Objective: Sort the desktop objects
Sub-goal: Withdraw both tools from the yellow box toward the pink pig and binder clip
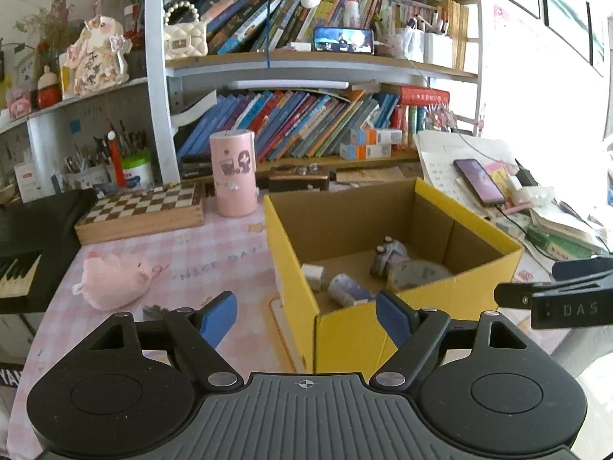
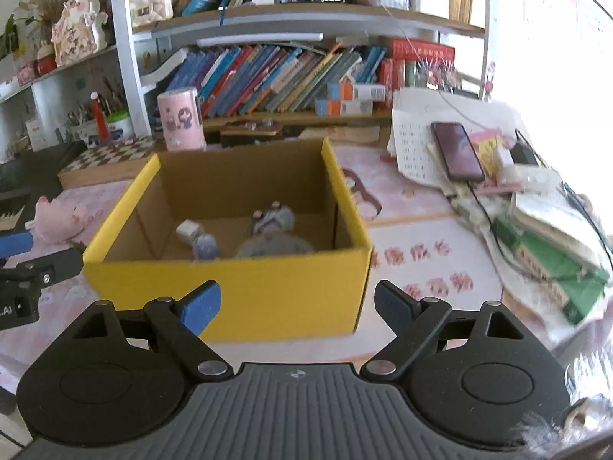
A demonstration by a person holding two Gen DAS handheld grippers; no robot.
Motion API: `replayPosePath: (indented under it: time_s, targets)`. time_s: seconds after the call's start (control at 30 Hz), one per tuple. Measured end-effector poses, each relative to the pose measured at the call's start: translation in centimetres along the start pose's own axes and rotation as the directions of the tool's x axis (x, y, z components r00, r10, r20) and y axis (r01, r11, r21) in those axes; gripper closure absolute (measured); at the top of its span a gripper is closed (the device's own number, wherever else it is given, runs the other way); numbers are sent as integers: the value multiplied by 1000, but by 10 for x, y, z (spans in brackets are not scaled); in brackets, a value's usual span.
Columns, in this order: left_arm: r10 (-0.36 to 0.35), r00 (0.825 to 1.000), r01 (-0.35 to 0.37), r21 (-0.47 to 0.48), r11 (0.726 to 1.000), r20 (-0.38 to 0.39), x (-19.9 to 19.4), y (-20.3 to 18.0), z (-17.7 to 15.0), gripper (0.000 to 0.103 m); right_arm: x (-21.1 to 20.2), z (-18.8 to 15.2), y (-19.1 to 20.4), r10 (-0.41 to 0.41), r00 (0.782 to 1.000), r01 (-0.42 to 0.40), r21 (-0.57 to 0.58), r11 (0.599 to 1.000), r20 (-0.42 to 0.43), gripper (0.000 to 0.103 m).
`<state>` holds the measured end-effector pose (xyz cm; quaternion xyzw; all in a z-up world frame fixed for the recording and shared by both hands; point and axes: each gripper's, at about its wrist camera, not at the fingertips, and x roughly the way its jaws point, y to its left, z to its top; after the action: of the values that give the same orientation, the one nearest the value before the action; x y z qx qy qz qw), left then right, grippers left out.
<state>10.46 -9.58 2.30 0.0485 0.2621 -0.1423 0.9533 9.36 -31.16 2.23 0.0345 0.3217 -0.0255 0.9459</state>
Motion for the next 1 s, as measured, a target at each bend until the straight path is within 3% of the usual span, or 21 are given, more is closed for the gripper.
replayPosePath:
  time_s: [0.33, 0.57, 1.0]
  targets:
    - [-8, 999, 9, 30, 1000, -36, -26, 30, -24, 21, -22, -31, 47, 11, 999, -10, 17, 1000, -52, 16]
    - [-22, 995, 26, 34, 999, -100, -41, 48, -46, 20, -32, -54, 79, 42, 993, -38, 37, 999, -112, 16]
    - [-13, 990, 17, 28, 999, -137, -67, 84, -68, 20, -46, -78, 137, 90, 984, -94, -23, 995, -155, 17]
